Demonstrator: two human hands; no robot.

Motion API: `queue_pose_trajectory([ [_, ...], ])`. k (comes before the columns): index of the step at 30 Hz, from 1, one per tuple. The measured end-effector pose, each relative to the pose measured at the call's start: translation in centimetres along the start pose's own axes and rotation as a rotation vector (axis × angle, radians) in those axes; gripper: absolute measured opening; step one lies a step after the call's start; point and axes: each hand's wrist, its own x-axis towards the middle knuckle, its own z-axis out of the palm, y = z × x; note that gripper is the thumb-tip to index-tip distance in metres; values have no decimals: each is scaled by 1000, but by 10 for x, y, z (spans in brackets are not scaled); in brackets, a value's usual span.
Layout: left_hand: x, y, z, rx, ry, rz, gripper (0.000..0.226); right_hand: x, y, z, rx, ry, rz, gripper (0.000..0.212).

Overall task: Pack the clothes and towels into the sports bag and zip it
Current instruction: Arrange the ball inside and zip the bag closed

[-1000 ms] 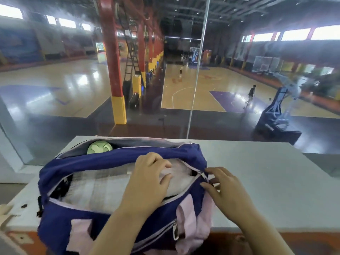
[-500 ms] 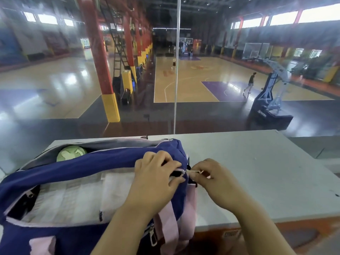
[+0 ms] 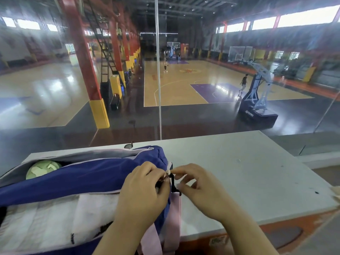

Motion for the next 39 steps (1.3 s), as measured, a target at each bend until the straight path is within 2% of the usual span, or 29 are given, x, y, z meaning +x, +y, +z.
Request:
queue_pose_trajectory([
  [3,-3,0,0,-33,37,-42,8,5,2,17,-65,-52,-63,44],
  [5,-5,0,-1,-35,45,-63,10,7,3,27,-45,-15,-82,45],
  [12,-13,0,-11,-49,74,-120,12,7,2,46,-81,165,-122,22],
  [16,-22,-13,-25,-50,86,-248,10,3,7,45,-175,206,-70,14],
  [22,-46,-53,-64,-63,159,-425,10,-1,13,39,-190,258,53,5],
  [24,-56,-56,-69,-66,173,-427,11,-1,6,43,-331,321,31,5],
  [26,-61,-55,-69,-23,188,-367,11,-1,-10,49,-515,445,-71,13],
  [27,-62,-54,-69,-22,196,-344,10,-2,-23,54,-534,447,-114,19],
  [29,-63,-54,-68,-51,196,-323,10,-1,-49,67,-518,348,-251,27],
  [32,-64,-58,-69,-95,204,-306,14,4,-67,87,-574,210,-417,25],
  [34,-70,-65,-74,-115,231,-339,16,8,-67,93,-537,184,-384,11],
  [39,-93,-101,-111,-13,406,-496,11,6,-59,91,-433,169,-204,7],
])
